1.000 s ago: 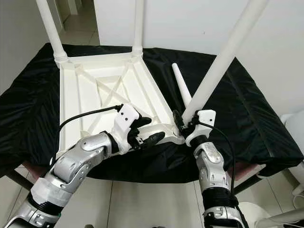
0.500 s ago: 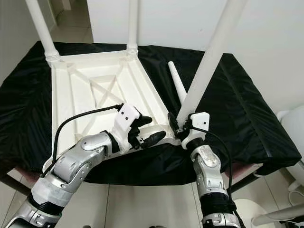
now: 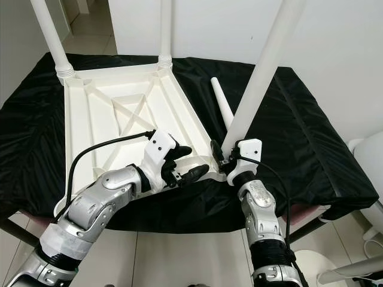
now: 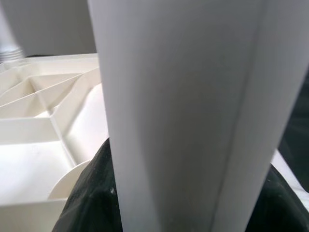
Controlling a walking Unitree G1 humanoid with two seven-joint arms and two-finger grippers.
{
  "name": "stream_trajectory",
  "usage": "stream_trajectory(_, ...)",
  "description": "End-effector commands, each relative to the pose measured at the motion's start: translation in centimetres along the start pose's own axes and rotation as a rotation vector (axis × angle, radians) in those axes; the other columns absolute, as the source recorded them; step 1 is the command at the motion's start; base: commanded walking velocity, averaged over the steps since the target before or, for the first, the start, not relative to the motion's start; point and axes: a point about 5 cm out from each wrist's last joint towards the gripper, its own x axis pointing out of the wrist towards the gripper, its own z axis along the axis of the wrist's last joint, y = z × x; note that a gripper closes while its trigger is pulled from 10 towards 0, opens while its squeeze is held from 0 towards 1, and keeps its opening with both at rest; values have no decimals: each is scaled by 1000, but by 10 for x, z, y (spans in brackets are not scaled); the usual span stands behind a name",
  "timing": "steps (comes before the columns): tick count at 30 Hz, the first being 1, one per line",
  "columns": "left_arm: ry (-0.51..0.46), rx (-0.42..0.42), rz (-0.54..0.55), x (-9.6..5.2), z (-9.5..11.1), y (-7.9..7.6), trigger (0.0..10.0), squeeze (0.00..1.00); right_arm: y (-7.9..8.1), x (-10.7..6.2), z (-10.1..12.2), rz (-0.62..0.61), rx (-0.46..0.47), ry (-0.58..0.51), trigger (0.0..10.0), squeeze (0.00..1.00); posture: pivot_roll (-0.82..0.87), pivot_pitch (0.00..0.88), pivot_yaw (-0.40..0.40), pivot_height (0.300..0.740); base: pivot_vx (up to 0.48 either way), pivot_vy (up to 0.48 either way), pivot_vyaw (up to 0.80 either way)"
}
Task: Building children table
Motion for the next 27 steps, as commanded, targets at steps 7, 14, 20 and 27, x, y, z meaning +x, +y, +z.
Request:
stream_trajectory(7,-3,10,-17,1,4,-1,10000,0,19,-8,-30,-267,96,137,10000,0,22,83,-26,740,0,0,0)
stream_trajectory(14,-5,7,-19,2,4,-2,10000,0,28,-5,-18,-419,99,69,10000,0,22,79,-31,740,0,0,0)
stream_trajectory(20,-5,8,-23,3,3,-3,10000,0,42,-2,-10,-374,97,9,10000,0,24,72,-39,740,0,0,0)
stream_trajectory(27,-8,10,-25,4,4,-4,10000,0,42,-3,8,-324,91,-120,10000,1000,29,61,-41,740,0,0,0)
